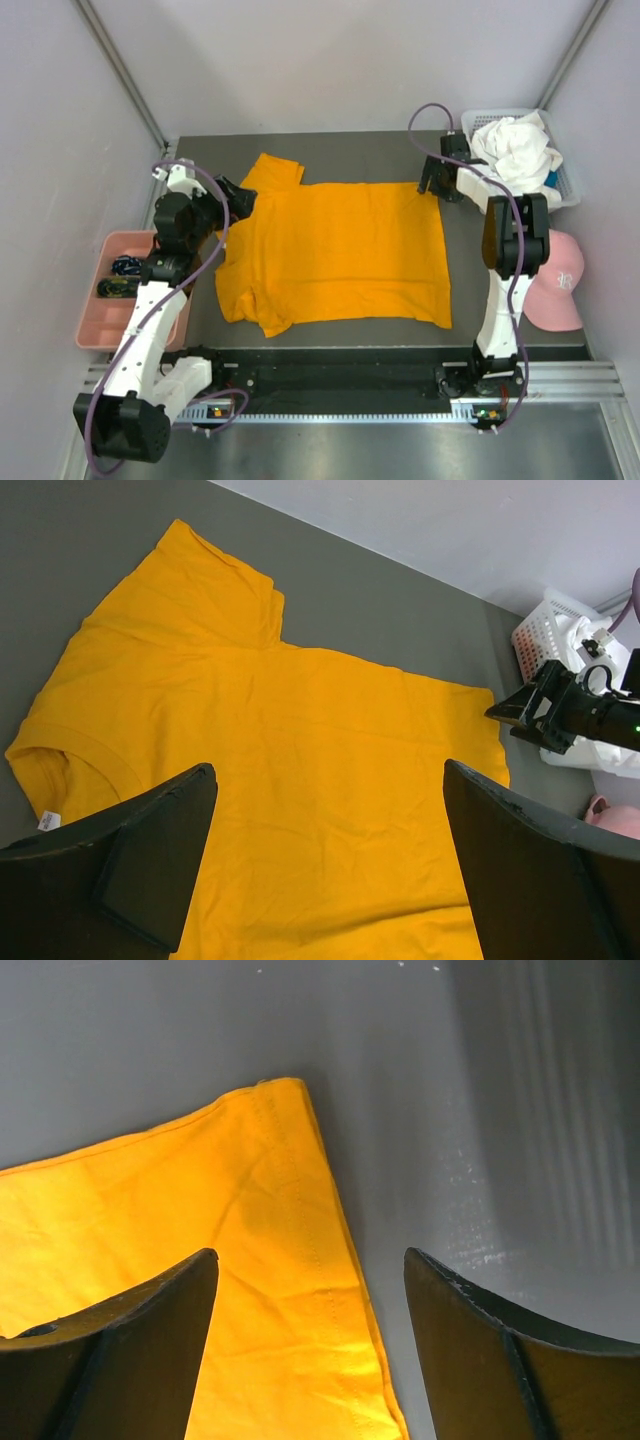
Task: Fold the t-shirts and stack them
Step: Flatten out the tshirt
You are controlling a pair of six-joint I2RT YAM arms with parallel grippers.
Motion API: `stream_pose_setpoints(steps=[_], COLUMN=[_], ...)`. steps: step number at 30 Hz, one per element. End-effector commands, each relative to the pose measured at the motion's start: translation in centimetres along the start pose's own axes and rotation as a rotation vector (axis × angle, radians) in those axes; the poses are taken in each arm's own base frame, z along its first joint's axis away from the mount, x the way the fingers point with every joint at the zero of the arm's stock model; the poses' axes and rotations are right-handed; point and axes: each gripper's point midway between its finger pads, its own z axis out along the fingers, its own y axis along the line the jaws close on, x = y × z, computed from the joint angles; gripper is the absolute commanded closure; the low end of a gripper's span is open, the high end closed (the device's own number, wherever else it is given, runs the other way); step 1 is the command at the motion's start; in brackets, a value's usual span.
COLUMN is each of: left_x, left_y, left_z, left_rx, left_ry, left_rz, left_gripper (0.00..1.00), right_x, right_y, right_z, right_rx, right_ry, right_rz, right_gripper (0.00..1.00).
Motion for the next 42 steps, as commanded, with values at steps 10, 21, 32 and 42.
stream_pose_setpoints(steps=[10,21,32,42], left_x=[-0.5,-0.5,-0.7,-0.6], left_y=[-0.4,-0.2,-0.2,-0.1], left_z=[-0.1,-0.3,-0.4,-0.4], left_rx=[0.032,0.022,0.017,0.013], left_ry=[-0.039,-0.046,-0.047,-0.047], left_rz=[0.020,0.021,0.034,0.039], left_gripper=[0.01,0.01,0.01,0.01], right_x=[-3.1,-3.9,-2.6,-4.1], right_y=[0.5,1.1,1.2,1.0], right_z=[1.5,2.1,2.8,1.8], right_rx=[-0.059,-0.076,-0.085,-0.066], right_ry=[-0.004,0.013,0.064,0.019], right_rz=[0.012,-0.002,-0.009,-0.023], right_gripper=[0.27,0.44,0.57,0.45])
